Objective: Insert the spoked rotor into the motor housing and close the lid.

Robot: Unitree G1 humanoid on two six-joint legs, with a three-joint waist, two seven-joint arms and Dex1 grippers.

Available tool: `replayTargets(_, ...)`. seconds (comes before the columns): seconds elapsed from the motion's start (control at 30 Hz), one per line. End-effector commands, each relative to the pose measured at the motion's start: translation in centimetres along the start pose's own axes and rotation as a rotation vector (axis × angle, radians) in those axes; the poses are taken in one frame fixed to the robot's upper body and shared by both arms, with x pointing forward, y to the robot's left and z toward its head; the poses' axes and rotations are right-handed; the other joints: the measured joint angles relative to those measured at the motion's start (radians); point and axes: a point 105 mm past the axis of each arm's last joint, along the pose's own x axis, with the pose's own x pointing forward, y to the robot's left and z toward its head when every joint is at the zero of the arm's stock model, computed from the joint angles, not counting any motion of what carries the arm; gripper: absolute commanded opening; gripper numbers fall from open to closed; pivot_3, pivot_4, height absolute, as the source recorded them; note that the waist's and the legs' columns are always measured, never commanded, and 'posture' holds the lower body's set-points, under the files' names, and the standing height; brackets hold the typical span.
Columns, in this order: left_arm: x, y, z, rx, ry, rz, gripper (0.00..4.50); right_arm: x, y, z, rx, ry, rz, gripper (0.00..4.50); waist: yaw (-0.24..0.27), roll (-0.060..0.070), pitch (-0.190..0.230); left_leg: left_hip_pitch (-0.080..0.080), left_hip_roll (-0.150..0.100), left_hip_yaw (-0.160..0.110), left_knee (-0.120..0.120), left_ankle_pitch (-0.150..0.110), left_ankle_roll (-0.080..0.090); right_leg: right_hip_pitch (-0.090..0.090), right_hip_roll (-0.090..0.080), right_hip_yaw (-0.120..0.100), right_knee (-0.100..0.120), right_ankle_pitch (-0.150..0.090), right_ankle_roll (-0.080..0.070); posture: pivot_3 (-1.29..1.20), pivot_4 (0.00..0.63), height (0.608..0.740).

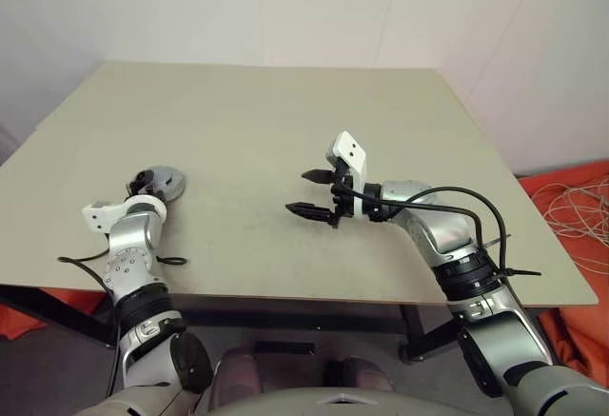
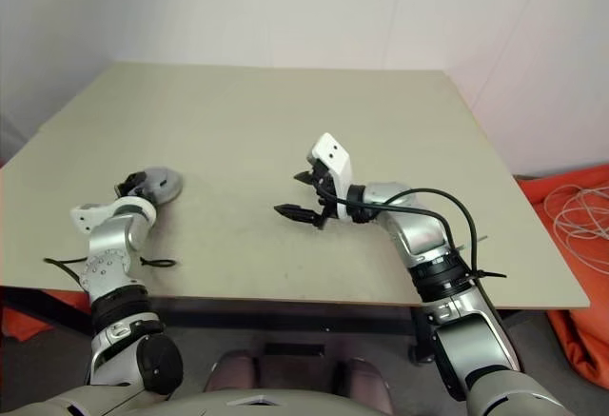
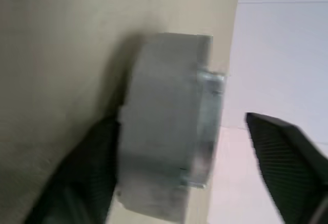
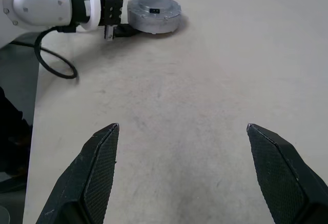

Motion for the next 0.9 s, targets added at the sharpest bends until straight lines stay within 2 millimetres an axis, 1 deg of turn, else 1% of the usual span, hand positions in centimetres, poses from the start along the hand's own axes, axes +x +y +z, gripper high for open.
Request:
replayTargets(0.03,-0.9,0.5,0.0,0.009,-0.058,0.089,4.49,-0.2,-0.3,0.9,-0.039,-0.021,-0.005,4.50,0.000,0.000,0.000,0.000,0.000,0.000,0.000,0.000,0.000,0.000,0.000,0.000,0.000,0.000,0.001,0.00,0.000,0.740)
replayTargets(0.13,-2.0,1.8,-0.2,0.066,-0.101,0.207,4.49,-0.4,-0.3,0.7,-0.040,-0.012,-0.005,4.50,-0.002,0.000,-0.001,0.001,0.000,0.000,0.000,0.000,0.001,0.001,0.000,0.000,0.000,0.000,0.000,0.00,0.000,0.740)
replayTargets(0.3,-4.1,2.6,-1.6,0.191,-0.100,0.315,4.49,-0.7,-0.4,0.5,-0.044,-0.003,-0.008,4.50,-0.004,0.001,-0.002,0.001,0.000,0.000,0.001,-0.001,0.002,0.001,0.000,0.000,0.000,-0.001,0.001,0.00,0.000,0.740)
replayTargets(0.4,-5.0,3.0,-2.7,0.300,-0.073,0.368,4.49,-0.8,-0.5,0.3,-0.048,0.006,-0.012,4.50,-0.004,0.004,-0.004,0.001,0.000,0.001,0.002,-0.001,0.002,0.001,0.000,0.000,0.000,-0.001,0.001,0.00,0.000,0.740)
replayTargets(0.43,-5.1,2.5,-2.8,0.406,-0.075,0.347,4.49,-0.9,-0.5,0.2,-0.050,0.008,-0.016,4.50,-0.004,0.005,-0.004,0.001,0.000,0.001,0.003,-0.002,0.003,0.001,0.000,0.000,0.000,-0.001,0.001,0.00,0.000,0.740)
replayTargets(0.5,-5.1,0.8,-3.0,0.623,-0.091,0.253,4.49,-1.0,-0.7,0.1,-0.054,0.009,-0.027,4.50,-0.004,0.005,-0.005,0.000,0.000,0.001,0.004,-0.002,0.003,0.001,0.000,0.000,0.000,-0.001,0.002,0.00,0.000,0.740)
replayTargets(0.53,-4.8,-0.5,-3.7,0.774,-0.072,0.139,4.49,-1.2,-0.9,0.0,-0.054,0.008,-0.036,4.50,-0.004,0.005,-0.005,0.000,0.000,0.000,0.005,-0.002,0.003,0.001,0.000,0.000,0.000,-0.001,0.002,0.00,0.000,0.740)
replayTargets(0.57,-4.6,-1.4,-4.2,0.914,-0.055,0.054,4.49,-1.3,-1.1,-0.2,-0.051,0.003,-0.045,4.50,-0.004,0.005,-0.004,0.000,0.001,0.000,0.005,-0.002,0.003,0.000,0.000,0.000,0.000,-0.001,0.002,0.00,0.000,0.740)
replayTargets(0.63,-4.4,-2.4,-5.1,1.120,-0.018,-0.072,4.49,-1.6,-1.5,-0.5,-0.049,0.003,-0.061,4.50,-0.003,0.005,-0.004,-0.002,0.002,-0.001,0.007,-0.002,0.003,-0.001,0.001,-0.002,0.000,-0.001,0.002,0.00,0.000,0.740)
replayTargets(0.67,-4.3,-2.7,-5.3,1.187,-0.007,-0.116,4.49,-1.7,-1.6,-0.6,-0.049,0.006,-0.067,4.50,-0.003,0.005,-0.004,-0.002,0.002,-0.001,0.009,-0.002,0.003,-0.001,0.001,-0.002,0.000,-0.001,0.003,0.00,0.000,0.740)
replayTargets(0.7,-4.4,-3.3,-6.0,1.279,0.015,-0.197,4.49,-1.9,-1.8,-0.8,-0.046,0.006,-0.076,4.50,-0.003,0.006,-0.004,-0.002,0.002,-0.001,0.010,-0.002,0.003,-0.001,0.001,-0.002,0.000,-0.001,0.003,0.00,0.000,0.740)
replayTargets(0.73,-4.7,-3.9,-6.8,1.412,0.025,-0.299,4.49,-2.1,-2.1,-1.1,-0.043,0.007,-0.093,4.50,-0.002,0.006,-0.004,-0.002,0.001,-0.001,0.011,-0.002,0.004,-0.001,0.000,-0.001,0.000,0.000,0.003,0.00,0.000,0.740)
replayTargets(0.8,-5.0,-4.1,-7.9,1.640,0.043,-0.425,4.49,-2.5,-2.6,-1.5,-0.041,0.008,-0.118,4.50,-0.001,0.006,-0.004,-0.002,0.001,-0.001,0.013,-0.003,0.006,0.000,-0.001,-0.001,0.000,0.000,0.004,0.00,0.000,0.740)
replayTargets(0.87,-5.0,-4.1,-8.0,1.750,0.025,-0.500,4.49,-2.9,-3.1,-1.8,-0.033,0.005,-0.142,4.50,-0.002,0.007,-0.004,-0.001,0.000,-0.001,0.014,-0.004,0.007,0.000,-0.001,0.000,0.000,0.000,0.004,0.00,0.000,0.740)
replayTargets(0.9,-5.0,-4.1,-7.9,1.770,0.030,-0.537,4.49,-3.1,-3.3,-1.9,-0.026,0.001,-0.156,4.50,-0.003,0.007,-0.004,-0.001,0.000,-0.001,0.014,-0.004,0.007,0.000,-0.001,0.000,0.000,0.000,0.003,0.00,0.000,0.740)
